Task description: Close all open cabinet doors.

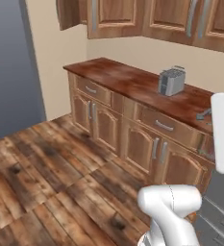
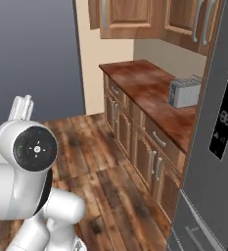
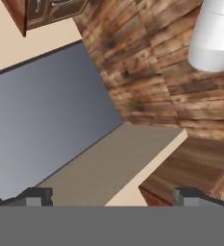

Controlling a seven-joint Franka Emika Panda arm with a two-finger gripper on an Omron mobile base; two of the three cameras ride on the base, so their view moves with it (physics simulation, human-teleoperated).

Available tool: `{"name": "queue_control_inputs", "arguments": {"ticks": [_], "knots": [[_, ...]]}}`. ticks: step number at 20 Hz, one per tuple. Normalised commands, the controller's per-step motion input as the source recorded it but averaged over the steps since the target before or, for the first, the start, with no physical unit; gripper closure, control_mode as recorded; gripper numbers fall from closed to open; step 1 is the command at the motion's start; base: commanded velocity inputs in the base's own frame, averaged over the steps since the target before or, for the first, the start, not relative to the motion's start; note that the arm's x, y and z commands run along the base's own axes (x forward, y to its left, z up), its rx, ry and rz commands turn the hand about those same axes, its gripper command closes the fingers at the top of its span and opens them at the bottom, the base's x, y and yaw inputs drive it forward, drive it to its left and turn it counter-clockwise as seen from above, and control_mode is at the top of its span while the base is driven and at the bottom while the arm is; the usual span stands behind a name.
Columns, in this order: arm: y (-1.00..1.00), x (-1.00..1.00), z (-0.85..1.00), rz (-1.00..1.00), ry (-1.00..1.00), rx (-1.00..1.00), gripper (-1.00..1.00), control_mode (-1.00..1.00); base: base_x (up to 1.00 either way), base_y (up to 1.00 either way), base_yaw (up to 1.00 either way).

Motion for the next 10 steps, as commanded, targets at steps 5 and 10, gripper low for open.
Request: {"name": "queue_control_inputs", "arguments": {"ticks": [5, 10], "knots": [[0.0, 0.0, 0.0, 0.0, 0.0, 0.0, -1.0, 1.0, 1.0, 0.92, 0.0], [0.0, 0.0, 0.0, 0.0, 0.0, 0.0, -1.0, 1.0, 1.0, 0.86, -0.02]]}}
